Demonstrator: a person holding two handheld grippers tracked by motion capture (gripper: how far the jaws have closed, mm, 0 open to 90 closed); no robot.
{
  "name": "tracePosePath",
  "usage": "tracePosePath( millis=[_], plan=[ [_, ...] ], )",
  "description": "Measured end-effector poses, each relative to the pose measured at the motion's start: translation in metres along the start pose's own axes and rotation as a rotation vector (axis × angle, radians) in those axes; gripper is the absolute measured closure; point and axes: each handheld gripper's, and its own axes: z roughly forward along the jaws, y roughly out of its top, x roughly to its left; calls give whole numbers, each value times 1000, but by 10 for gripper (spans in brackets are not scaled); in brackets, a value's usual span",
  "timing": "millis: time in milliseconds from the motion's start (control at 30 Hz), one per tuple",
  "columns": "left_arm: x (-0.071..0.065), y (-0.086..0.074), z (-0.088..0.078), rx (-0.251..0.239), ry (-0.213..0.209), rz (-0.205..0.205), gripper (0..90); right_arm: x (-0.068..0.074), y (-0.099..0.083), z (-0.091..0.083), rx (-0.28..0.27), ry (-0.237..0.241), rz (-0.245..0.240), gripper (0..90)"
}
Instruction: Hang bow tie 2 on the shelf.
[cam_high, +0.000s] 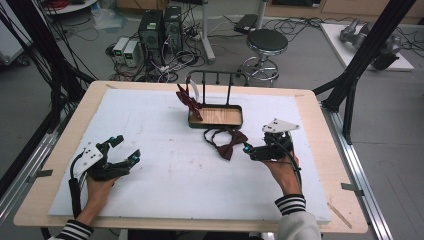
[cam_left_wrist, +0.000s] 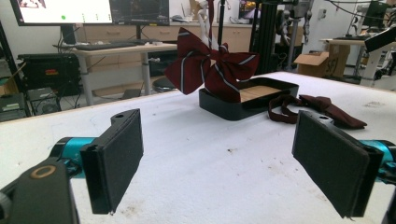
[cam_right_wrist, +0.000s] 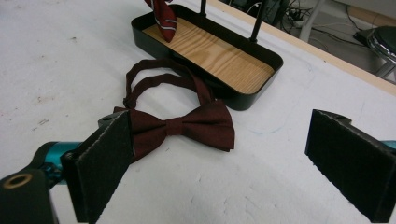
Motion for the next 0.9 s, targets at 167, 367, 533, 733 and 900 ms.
tracePosePath(
  millis=[167,367,533,733,900],
  plan=[
    [-1,-1,-1,-7,6,10,169,1,8,8,35,12,-20,72],
    [-1,-1,-1,-11,9,7,169,3,20,16,60,31,-56,72],
    [-1,-1,-1,-10,6,9,169,4,23,23,98,55,-88,72],
    [-1,-1,-1,-9,5,13,169,1,24,36,142,82,-119,72],
    [-1,-1,-1,-9,6,10,169,-4,19,46,186,104,-137,72]
  ],
)
